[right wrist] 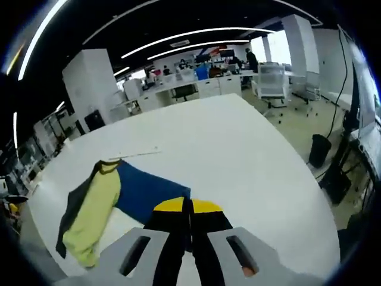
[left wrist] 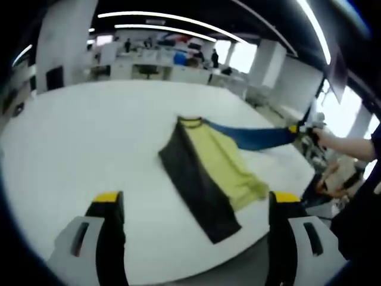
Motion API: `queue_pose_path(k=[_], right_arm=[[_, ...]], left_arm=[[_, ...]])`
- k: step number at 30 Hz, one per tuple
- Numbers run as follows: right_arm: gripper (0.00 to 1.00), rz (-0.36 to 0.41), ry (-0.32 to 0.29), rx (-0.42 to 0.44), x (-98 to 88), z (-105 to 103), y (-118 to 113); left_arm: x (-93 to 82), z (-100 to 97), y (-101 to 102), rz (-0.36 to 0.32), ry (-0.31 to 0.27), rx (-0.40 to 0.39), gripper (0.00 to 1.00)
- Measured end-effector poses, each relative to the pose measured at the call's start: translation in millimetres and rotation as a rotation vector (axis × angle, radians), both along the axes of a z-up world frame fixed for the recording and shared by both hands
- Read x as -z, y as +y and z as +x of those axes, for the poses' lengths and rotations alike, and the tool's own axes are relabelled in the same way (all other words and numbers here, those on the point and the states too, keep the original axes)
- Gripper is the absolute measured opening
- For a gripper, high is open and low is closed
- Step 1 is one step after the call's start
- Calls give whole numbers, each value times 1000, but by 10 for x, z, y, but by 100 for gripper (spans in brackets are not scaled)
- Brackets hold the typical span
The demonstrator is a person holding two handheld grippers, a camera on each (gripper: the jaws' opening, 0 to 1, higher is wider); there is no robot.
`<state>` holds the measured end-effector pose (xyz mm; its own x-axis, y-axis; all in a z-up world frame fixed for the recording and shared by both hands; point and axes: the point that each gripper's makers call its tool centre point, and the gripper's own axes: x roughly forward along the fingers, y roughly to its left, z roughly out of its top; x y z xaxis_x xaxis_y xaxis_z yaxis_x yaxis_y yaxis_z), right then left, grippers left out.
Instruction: Fold the garment on the visible template until the final outline fits inside the template.
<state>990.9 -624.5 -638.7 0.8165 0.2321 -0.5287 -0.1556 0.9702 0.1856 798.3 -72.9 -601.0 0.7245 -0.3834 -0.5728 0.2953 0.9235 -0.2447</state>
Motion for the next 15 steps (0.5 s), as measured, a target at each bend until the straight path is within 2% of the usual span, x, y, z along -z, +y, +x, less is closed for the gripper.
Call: queue_pose_path(k=[15], right_arm=[[2,-46,45,6,164,147,-177]], left_arm=[[95,98,-162,9,29,20,97]])
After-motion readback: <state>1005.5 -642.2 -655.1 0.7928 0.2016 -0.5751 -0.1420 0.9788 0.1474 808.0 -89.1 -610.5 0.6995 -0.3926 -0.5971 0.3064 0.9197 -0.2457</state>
